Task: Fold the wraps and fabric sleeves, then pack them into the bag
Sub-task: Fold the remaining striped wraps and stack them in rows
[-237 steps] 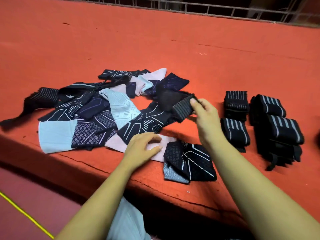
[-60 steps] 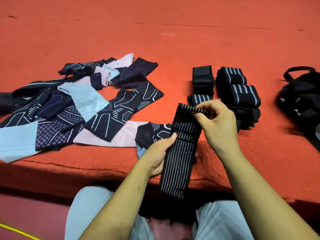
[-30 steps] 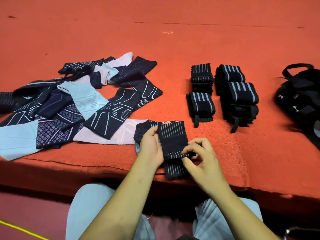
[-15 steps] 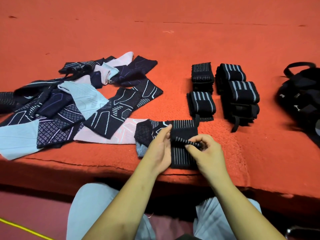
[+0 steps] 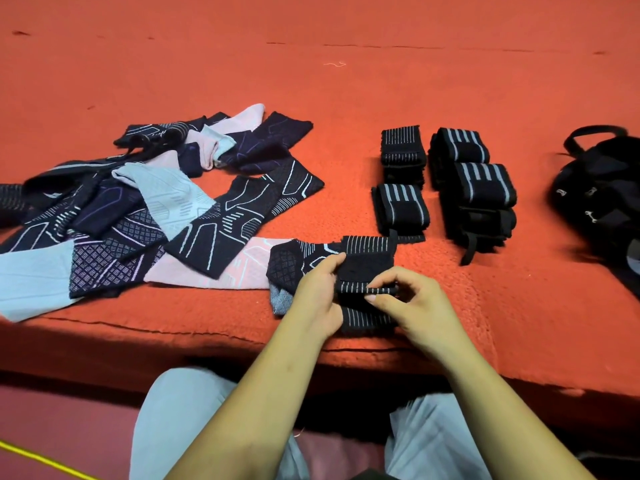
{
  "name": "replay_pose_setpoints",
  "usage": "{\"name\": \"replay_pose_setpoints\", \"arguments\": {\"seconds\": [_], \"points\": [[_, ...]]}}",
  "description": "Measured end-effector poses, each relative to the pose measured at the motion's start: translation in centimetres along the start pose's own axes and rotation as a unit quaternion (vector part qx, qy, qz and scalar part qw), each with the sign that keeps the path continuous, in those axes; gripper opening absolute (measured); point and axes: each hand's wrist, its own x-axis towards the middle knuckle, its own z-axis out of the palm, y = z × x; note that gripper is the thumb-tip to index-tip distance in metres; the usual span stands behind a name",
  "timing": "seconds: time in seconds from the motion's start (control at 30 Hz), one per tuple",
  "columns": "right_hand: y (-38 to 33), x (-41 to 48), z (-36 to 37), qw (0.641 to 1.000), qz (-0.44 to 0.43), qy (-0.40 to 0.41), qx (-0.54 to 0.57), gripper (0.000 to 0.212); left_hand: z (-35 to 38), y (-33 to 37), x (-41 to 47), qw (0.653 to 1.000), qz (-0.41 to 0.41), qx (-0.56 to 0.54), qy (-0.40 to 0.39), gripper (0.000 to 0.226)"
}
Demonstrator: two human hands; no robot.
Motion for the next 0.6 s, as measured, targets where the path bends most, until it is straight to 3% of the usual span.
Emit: {"name": "replay_pose_setpoints", "arguments": {"seconds": [0.17, 0.37, 0.6], "points": [[0.6, -0.2, 0.1, 0.999, -0.009, -0.047, -0.024, 0.015, -0.3, 0.6, 0.5, 1.000, 0.019, 0.013, -0.008, 0.027], [1.4, -0.8, -0.3, 0.999, 0.032, -0.035, 0.027, 0.014, -0.5, 0.4, 0.9, 0.996, 0.080, 0.027, -0.042, 0.023], [2.4, -0.8, -0.1, 0.997, 0.058, -0.056, -0.022, 0.033, -0.4, 0.2, 0.8, 0.991, 0.106, 0.049, -0.067, 0.023]]}}
